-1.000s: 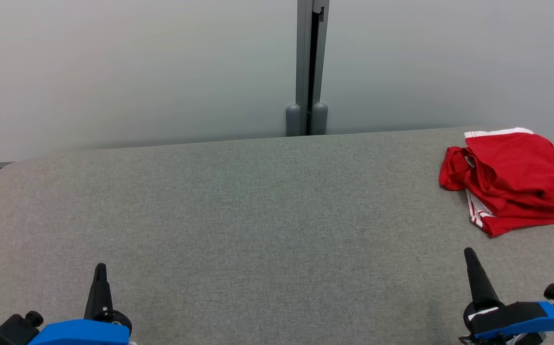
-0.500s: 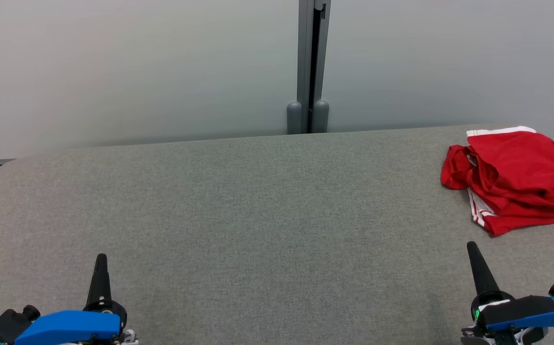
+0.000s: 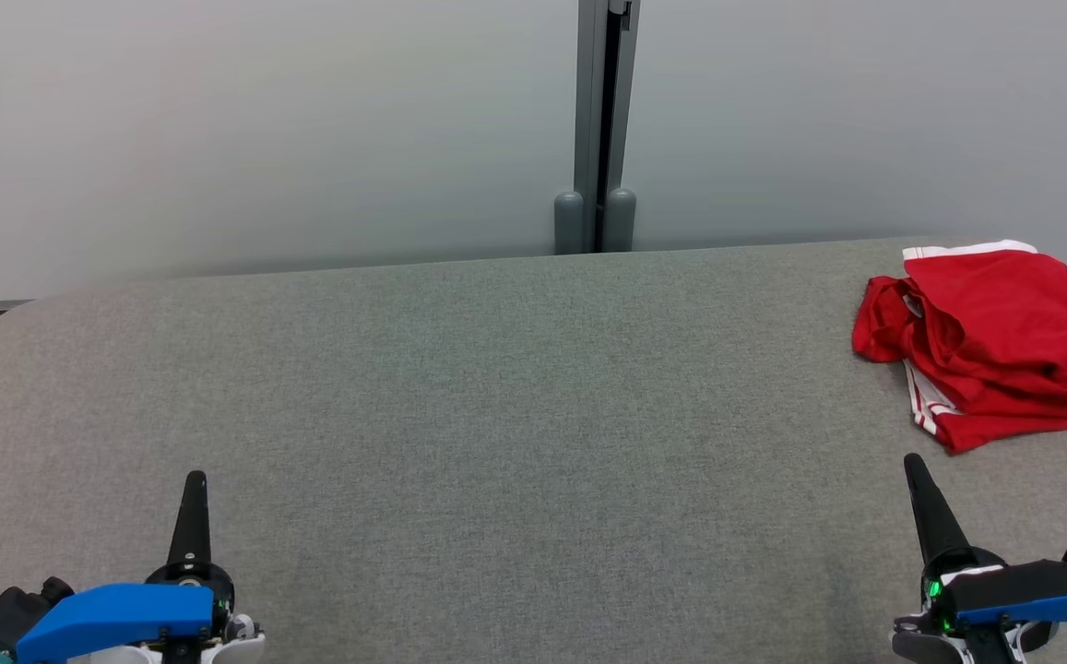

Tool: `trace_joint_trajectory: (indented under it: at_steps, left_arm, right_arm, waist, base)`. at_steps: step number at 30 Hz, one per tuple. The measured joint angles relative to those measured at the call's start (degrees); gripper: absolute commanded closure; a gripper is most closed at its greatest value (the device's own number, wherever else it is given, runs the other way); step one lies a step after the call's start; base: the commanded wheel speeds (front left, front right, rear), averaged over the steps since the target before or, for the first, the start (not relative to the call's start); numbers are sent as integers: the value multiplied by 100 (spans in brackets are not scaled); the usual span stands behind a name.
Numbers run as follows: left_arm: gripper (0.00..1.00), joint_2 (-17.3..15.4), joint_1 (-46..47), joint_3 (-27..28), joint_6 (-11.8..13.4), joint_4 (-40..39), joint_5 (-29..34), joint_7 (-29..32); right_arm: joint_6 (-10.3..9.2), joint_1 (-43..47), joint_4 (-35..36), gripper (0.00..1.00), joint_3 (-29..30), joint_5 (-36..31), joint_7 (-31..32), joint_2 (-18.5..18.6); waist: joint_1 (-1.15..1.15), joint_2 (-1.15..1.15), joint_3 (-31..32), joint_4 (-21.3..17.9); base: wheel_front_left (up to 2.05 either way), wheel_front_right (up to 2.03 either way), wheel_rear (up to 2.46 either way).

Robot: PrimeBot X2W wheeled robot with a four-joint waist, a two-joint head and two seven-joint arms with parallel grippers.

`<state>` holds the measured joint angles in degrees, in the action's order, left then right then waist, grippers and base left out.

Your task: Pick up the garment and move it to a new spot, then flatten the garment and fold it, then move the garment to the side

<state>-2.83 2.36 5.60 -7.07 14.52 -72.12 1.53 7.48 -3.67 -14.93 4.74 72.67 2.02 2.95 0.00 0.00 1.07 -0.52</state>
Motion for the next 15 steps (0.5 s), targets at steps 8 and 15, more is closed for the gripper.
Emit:
trace_joint_trajectory:
  at_steps: [8, 15]
  left_arm:
    - [100, -1, 54, 21, -1, -8, -416, 113]
    - [100, -1, 131, 37, -2, -12, -758, 191]
  right_arm:
    - [0, -47, 18, 100, 36, 405, 96, 0]
    - [0, -80, 32, 100, 68, 736, 177, -1]
  waist:
    - [0, 0, -23, 10]
    - [0, 0, -42, 18]
  base:
    - [0, 0, 0]
    - [0, 0, 0]
